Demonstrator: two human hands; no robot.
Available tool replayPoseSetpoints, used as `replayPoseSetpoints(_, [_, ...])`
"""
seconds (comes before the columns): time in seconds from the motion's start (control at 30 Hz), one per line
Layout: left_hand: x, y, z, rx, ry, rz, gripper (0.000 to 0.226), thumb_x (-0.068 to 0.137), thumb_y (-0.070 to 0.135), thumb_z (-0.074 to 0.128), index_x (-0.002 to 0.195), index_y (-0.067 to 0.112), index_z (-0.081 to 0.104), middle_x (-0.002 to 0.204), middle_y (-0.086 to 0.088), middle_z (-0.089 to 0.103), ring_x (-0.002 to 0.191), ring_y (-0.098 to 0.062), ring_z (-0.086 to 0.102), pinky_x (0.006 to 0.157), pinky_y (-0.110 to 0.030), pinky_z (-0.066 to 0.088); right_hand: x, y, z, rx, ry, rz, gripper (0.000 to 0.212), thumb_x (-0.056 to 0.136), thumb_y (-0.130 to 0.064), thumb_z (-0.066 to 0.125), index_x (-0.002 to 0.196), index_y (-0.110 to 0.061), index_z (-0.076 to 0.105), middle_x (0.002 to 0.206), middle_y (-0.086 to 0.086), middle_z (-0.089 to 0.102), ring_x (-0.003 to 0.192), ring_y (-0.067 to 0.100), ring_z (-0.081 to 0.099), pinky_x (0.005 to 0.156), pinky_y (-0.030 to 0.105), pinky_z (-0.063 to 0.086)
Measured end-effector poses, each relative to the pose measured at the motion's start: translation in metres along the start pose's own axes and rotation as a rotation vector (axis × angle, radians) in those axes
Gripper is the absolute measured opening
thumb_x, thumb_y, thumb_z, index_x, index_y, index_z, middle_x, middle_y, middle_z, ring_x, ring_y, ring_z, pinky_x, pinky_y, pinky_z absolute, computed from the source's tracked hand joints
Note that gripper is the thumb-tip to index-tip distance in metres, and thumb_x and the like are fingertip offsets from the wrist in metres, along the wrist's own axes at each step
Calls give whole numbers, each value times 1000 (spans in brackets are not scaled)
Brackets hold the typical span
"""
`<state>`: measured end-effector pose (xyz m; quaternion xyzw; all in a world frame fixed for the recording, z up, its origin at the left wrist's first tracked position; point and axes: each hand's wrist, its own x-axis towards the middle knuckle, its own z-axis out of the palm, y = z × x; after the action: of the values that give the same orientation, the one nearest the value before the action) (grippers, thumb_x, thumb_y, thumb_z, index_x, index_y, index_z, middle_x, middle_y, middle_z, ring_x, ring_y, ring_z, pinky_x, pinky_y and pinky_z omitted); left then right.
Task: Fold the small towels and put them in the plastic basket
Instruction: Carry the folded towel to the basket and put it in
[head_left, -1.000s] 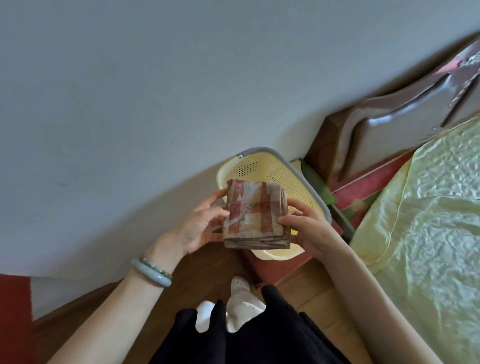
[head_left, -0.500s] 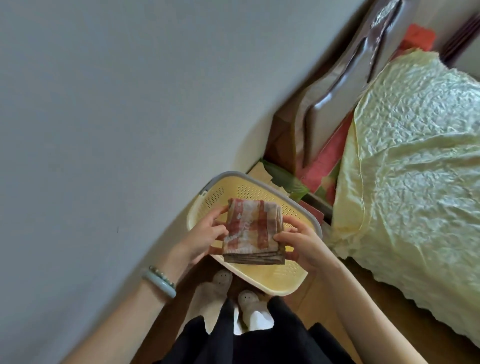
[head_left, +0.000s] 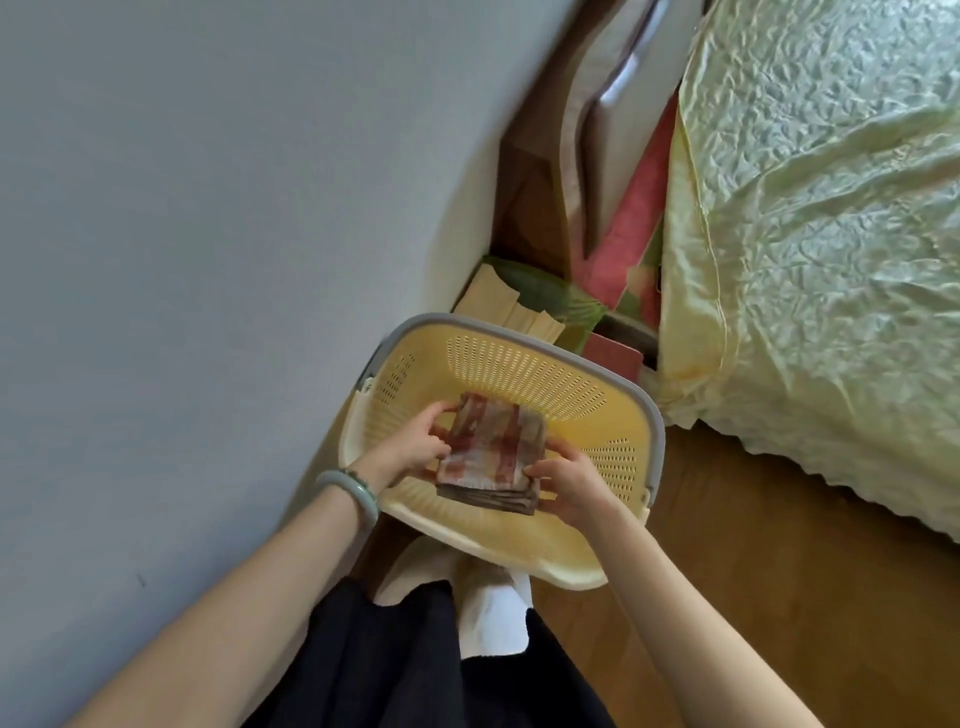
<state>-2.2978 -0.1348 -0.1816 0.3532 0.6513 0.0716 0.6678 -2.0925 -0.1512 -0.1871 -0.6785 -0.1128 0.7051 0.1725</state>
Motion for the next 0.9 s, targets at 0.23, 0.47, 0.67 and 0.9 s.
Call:
replayPoseSetpoints(0.23, [77,-16,12,228,-69,-140,60,94,-5,37,143,28,26,123,-10,54,100,-25,61,68,-37,60,67,17,-3,21,68,151,45,82,12,50,119,-13,52,100,12,63,92,29,60,76,45,54])
replayPoseSetpoints(0.47, [128,-41,23,296,-105,-157,62,90,-5,35,138,33,24,119,-8,57,101,-29,61,75,-46,59,123,36,-3,38,163,224,38,85,10,43,112,-15,54,83,9,60,67,22,55,71,42,52])
replayPoseSetpoints(0.67, [168,-65,22,342,-20,-130,67,89,1,52,139,32,20,115,1,49,103,-24,55,89,-36,51,173,58,7,-208,309,32,36,72,3,49,96,-22,52,104,12,66,93,30,64,81,50,56])
replayPoseSetpoints(0.9, [196,-85,22,446,19,-46,57,89,13,61,134,35,34,130,7,47,108,-13,55,75,-20,47,180,59,17,-290,329,-66,44,74,7,48,109,-20,51,99,7,65,98,26,61,89,43,53])
